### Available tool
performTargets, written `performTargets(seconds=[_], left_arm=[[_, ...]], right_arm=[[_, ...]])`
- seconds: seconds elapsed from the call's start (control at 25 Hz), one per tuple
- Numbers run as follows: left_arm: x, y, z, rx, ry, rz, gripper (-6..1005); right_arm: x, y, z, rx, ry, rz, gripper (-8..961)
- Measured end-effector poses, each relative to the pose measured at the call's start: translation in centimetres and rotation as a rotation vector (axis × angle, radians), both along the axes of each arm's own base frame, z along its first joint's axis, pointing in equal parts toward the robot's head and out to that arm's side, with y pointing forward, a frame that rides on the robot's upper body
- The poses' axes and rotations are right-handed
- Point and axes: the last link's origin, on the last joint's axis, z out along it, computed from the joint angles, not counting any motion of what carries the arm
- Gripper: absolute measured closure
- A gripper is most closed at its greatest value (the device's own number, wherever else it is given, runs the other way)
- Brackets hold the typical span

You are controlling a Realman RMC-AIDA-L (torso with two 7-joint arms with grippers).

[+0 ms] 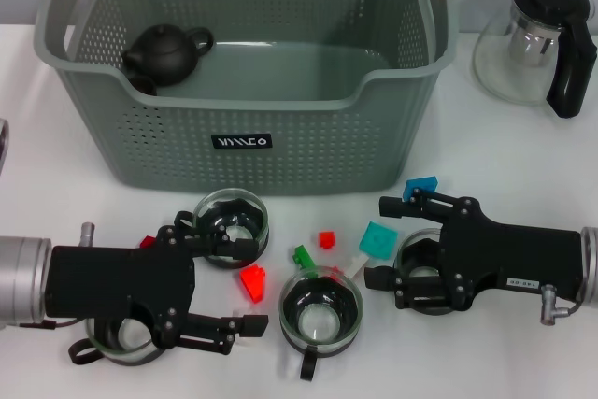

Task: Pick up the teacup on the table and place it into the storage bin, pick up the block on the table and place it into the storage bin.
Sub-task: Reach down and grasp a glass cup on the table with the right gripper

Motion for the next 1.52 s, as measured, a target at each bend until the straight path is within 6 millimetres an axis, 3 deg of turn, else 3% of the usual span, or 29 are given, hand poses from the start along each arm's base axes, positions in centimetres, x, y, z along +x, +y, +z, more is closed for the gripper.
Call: performTargets(seconds=[0.8,0.84,1.04,1.28,1.52], left_arm=[[-0.4,-0.3,0.6,0.005,-0.015,0.021,140],[-1.0,-0.6,1.6,0.039,-0.035,0.058,140],[-2.4,-1.1,3.0,0.079,-0.030,0.107,140],[-3.6,-1.5,3.3,0.090,0.020,0.150,139],[-4.1,-1.6,3.5,0.113,0.023,0.180,139]], right_arm=[[0.2,0.4,0.0,-0.056,-0.032,-0.052,26],[0.2,0.4,0.1,-0.084,-0.047,-0.070,26],[0.1,1.2,0.6,-0.208,-0.163,-0.147,27],[-0.4,2.5,1.5,-0.262,-0.321,-0.168,28],[-1.7,3.5,2.5,-0.248,-0.322,-0.123,29]])
